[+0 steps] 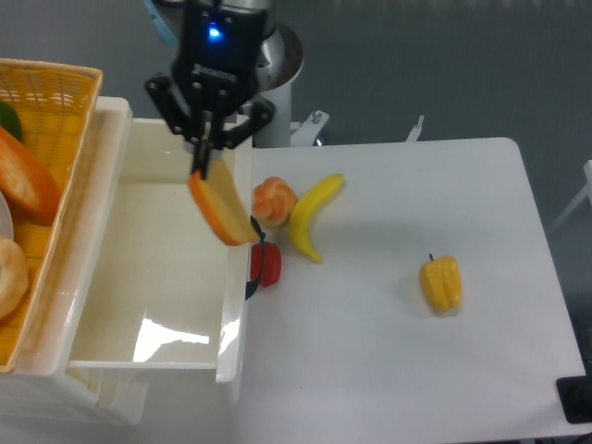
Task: Place the bread slice in the upper white drawer
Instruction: 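Carry the bread slice over the banana to above the open white drawer, then open the gripper to drop the bread slice into the drawer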
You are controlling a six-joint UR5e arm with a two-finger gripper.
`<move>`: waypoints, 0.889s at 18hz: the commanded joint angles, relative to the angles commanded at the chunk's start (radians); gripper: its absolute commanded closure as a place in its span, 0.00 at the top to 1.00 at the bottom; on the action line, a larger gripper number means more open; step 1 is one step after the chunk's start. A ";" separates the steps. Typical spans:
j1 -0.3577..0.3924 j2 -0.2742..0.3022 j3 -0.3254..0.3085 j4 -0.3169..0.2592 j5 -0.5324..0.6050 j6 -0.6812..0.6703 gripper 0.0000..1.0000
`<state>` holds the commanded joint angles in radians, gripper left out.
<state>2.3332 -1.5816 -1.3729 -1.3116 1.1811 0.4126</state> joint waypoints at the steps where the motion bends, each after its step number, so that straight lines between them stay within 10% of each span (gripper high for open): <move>1: -0.009 0.005 -0.008 0.002 0.000 0.000 0.00; 8: -0.034 0.006 -0.071 0.034 0.009 0.009 0.12; 10: -0.034 0.006 -0.078 0.037 0.012 0.014 0.29; 13: -0.034 -0.003 -0.087 0.044 0.028 0.017 1.00; 16: -0.035 -0.006 -0.104 0.045 0.058 0.018 1.00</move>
<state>2.2979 -1.5877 -1.4772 -1.2671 1.2395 0.4310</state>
